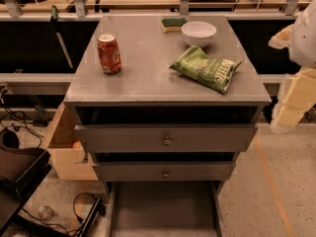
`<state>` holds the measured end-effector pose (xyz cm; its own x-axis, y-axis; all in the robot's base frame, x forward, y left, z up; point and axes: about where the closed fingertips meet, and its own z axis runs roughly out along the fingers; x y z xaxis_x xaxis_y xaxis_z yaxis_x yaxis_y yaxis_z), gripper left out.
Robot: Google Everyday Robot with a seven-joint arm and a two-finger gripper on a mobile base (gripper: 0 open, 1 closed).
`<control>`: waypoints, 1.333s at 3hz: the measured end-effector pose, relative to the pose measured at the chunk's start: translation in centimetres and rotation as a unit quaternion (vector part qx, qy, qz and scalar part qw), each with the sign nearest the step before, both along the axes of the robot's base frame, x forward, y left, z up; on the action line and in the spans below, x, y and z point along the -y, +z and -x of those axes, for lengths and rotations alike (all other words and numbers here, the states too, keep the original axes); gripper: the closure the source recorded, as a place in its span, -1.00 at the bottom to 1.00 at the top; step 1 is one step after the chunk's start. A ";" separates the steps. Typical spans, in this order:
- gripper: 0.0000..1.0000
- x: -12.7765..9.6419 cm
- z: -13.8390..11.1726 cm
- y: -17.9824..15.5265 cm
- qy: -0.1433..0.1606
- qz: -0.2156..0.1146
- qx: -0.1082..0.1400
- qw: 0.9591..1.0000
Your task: Place green jalapeno chip bag into bottom drawer
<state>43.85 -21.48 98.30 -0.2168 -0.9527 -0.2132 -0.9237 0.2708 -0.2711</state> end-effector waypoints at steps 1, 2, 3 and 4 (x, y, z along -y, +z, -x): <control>-1.00 0.0 0.0 0.0 0.000 0.000 0.000 1.000; -1.00 -0.5 -3.5 0.2 0.005 -0.058 0.028 0.998; -1.00 -1.5 -12.1 0.5 0.008 -0.151 0.080 0.985; -1.00 -1.9 -17.8 -0.6 0.011 -0.201 0.105 0.974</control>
Offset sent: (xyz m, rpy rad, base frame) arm 0.1181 0.0107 0.0131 0.3952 -0.1744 0.0349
